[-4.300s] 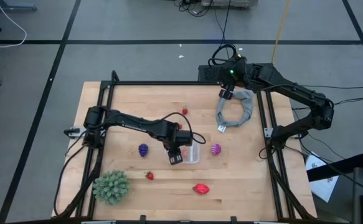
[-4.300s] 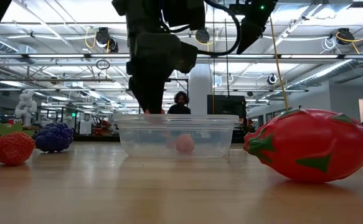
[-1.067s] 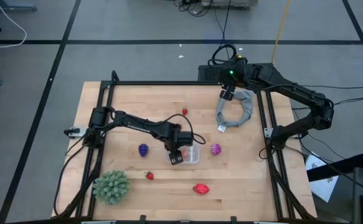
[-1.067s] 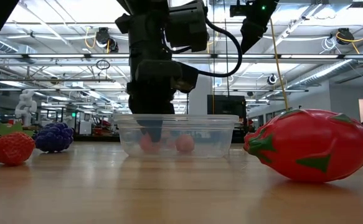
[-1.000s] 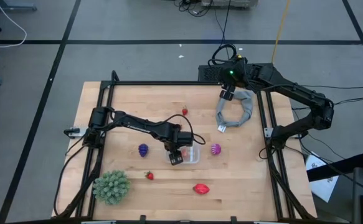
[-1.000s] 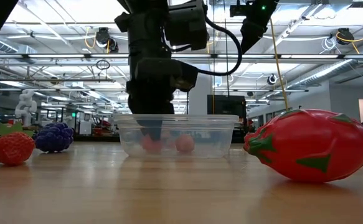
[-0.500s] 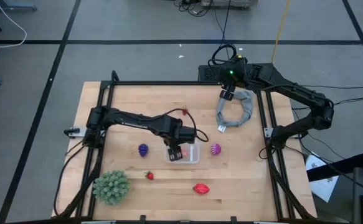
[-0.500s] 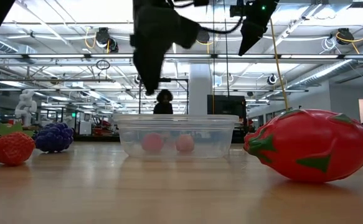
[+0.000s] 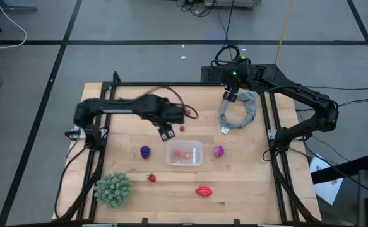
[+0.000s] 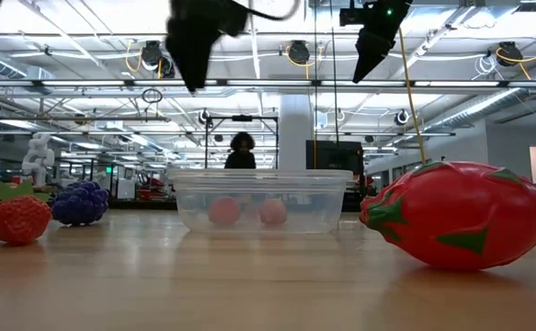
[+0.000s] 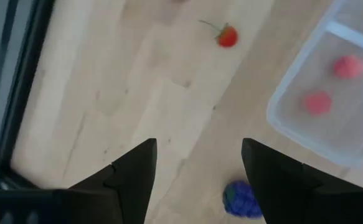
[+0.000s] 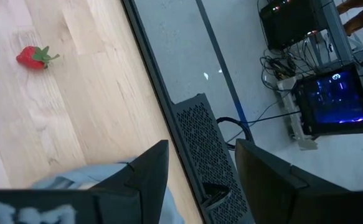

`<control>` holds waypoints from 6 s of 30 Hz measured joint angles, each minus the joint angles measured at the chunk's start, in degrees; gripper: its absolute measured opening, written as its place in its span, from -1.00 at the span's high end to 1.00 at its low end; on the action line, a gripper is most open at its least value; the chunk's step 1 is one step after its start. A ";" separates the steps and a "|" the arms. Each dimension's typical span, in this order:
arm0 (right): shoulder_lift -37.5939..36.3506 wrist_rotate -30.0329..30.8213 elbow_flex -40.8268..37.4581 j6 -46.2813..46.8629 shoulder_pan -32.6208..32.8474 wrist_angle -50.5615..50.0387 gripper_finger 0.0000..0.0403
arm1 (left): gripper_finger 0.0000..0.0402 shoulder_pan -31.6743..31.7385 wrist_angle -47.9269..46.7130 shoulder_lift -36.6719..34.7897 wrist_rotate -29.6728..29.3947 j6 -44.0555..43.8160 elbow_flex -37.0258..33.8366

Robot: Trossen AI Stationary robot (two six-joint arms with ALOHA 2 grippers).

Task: Pick and placing Produce into tupperware
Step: Put the grapes into the bin

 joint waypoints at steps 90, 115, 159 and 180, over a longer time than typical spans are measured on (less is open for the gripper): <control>0.00 0.02 0.00 0.01 -0.04 -2.67 0.12 | -0.62 -13.23 31.64 -18.55 11.42 -64.17 -48.65; 0.02 0.02 -0.02 0.06 -0.04 -3.44 0.12 | -0.60 -11.40 37.76 -13.69 14.41 -64.57 -54.98; 0.02 0.01 -0.02 0.06 -0.04 -3.44 0.12 | -0.17 -9.80 38.92 -13.68 16.31 -60.73 -55.15; 0.02 0.11 -0.02 -2.14 -0.04 -0.89 0.12 | -0.18 -9.82 32.51 -18.61 16.36 -52.54 -37.69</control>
